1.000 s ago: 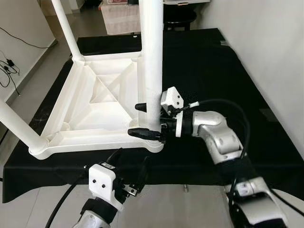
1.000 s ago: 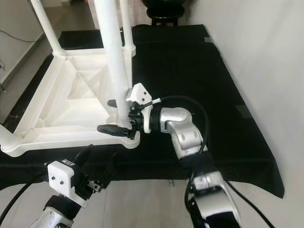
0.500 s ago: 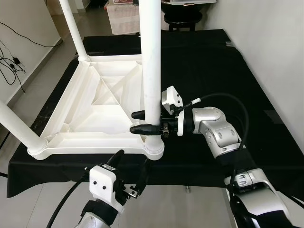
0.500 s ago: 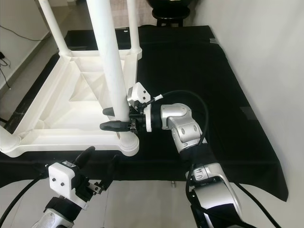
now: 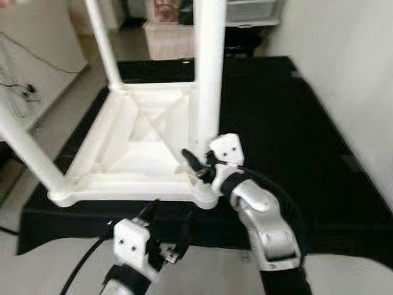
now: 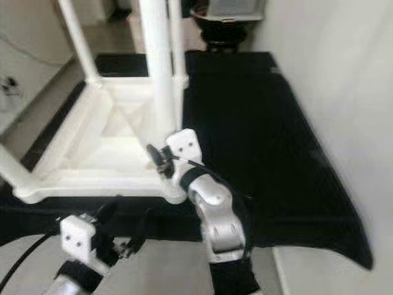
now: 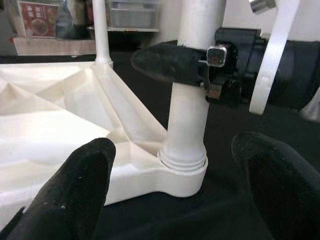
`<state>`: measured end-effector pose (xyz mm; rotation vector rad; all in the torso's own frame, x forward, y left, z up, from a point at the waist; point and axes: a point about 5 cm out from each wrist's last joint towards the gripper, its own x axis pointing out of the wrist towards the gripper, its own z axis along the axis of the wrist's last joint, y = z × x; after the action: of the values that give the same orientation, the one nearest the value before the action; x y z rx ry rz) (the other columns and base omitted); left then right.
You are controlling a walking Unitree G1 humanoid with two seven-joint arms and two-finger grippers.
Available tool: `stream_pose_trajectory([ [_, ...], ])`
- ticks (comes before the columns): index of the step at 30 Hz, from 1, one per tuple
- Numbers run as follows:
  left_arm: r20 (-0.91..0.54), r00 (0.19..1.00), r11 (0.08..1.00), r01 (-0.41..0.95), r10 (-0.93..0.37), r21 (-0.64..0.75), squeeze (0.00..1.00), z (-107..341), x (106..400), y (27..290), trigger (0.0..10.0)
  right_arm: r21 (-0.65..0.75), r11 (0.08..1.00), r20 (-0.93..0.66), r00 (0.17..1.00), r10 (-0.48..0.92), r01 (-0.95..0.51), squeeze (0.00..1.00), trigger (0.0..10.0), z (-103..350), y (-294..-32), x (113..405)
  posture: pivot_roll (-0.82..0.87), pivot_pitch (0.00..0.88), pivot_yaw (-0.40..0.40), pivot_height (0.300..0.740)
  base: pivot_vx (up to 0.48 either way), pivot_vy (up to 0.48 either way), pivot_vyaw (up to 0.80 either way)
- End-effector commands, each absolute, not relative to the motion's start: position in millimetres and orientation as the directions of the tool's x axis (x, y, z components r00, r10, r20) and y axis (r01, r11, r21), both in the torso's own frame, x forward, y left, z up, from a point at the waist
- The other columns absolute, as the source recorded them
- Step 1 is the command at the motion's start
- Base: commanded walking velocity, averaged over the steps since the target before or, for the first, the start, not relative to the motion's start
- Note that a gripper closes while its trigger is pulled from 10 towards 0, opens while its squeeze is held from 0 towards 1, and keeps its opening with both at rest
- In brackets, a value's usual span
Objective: Building children table
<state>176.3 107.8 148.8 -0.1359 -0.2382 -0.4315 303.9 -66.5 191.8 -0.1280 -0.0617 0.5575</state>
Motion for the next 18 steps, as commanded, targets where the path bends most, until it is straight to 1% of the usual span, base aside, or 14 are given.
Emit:
stream_pose_trajectory([
  [1,0.233,0.887,0.899,0.428,-0.399,-0.088,0.0,143.9,176.4,109.7,10.0,-0.149,0.852,-0.092,0.865,0.493,-0.501,0.0,0.0,170.5,-73.0,306.1,-0.04,0.141,0.021,0.74,0.0,0.0,0.0],
  [3,0.234,0.888,0.901,0.425,-0.396,-0.086,0.0,144.0,176.8,110.1,10.0,-0.124,0.845,-0.105,0.853,0.511,-0.521,0.0,0.0,169.2,-69.8,307.5,-0.05,0.142,0.024,0.74,0.0,0.0,0.0],
  [4,0.235,0.891,0.905,0.417,-0.389,-0.084,0.0,144.1,177.1,110.6,10.0,-0.102,0.823,-0.108,0.828,0.549,-0.559,0.0,10.0,170.6,-62.8,306.1,-0.04,0.142,0.022,0.74,0.0,0.0,0.0],
  [6,0.237,0.893,0.908,0.41,-0.382,-0.083,0.0,144.2,177.4,110.8,10.0,-0.057,0.783,-0.087,0.784,0.615,-0.62,0.0,10.0,174.7,-53.5,303.2,-0.04,0.14,0.02,0.74,0.0,0.0,0.0],
  [7,0.237,0.893,0.908,0.41,-0.382,-0.083,0.0,144.2,177.4,110.8,10.0,-0.057,0.783,-0.087,0.784,0.615,-0.62,0.0,10.0,174.7,-53.5,303.2,-0.04,0.14,0.02,0.74,0.0,0.0,0.0],
  [8,0.237,0.893,0.908,0.41,-0.382,-0.083,0.0,144.2,177.6,110.6,10.0,-0.041,0.758,-0.066,0.758,0.649,-0.652,0.87,10.0,177.9,-50.1,302.4,-0.04,0.138,0.019,0.74,0.0,0.0,0.0],
  [9,0.237,0.892,0.907,0.412,-0.384,-0.083,0.0,144.1,177.9,110.2,10.0,-0.014,0.703,-0.033,0.703,0.71,-0.711,1.0,10.0,184.2,-43.8,300.2,-0.05,0.137,0.021,0.74,0.0,0.0,0.0],
  [10,0.237,0.892,0.907,0.414,-0.386,-0.083,0.0,144.1,178.1,110.0,10.0,0.0,0.661,-0.011,0.661,0.75,-0.75,1.0,10.0,188.6,-39.5,298.4,-0.05,0.137,0.021,0.74,0.0,0.0,0.0],
  [12,0.237,0.891,0.905,0.416,-0.388,-0.084,0.0,143.9,178.4,109.5,10.0,0.015,0.549,0.036,0.55,0.835,-0.835,1.0,10.0,197.6,-34.4,297.6,-0.05,0.137,0.02,0.74,0.0,0.0,0.0],
  [14,0.237,0.891,0.905,0.416,-0.388,-0.084,0.0,143.9,178.4,109.5,10.0,0.015,0.549,0.036,0.55,0.835,-0.835,1.0,10.0,197.6,-34.4,297.6,-0.05,0.137,0.02,0.74,0.0,0.0,0.0],
  [15,0.237,0.89,0.905,0.417,-0.388,-0.085,0.0,143.8,178.7,109.3,10.0,0.004,0.493,0.043,0.493,0.869,-0.87,1.0,10.0,202.2,-36.3,299.7,-0.04,0.134,0.021,0.74,0.0,0.0,0.0],
  [16,0.237,0.89,0.904,0.418,-0.389,-0.085,0.0,143.5,178.9,109.1,10.0,-0.039,0.411,0.027,0.41,0.912,-0.911,0.63,10.0,204.3,-39.5,300.5,-0.04,0.131,0.018,0.74,0.0,0.0,0.0],
  [17,0.237,0.89,0.904,0.418,-0.389,-0.086,0.0,143.5,179.1,108.9,10.0,-0.081,0.346,0.003,0.347,0.938,-0.935,0.0,10.0,204.8,-42.9,300.9,-0.04,0.131,0.017,0.74,0.0,0.0,0.0],
  [18,0.237,0.89,0.904,0.418,-0.389,-0.086,0.0,143.5,179.1,108.9,10.0,-0.081,0.346,0.003,0.347,0.938,-0.935,0.0,10.0,204.8,-42.9,300.9,-0.04,0.131,0.017,0.74,0.0,0.0,0.0],
])
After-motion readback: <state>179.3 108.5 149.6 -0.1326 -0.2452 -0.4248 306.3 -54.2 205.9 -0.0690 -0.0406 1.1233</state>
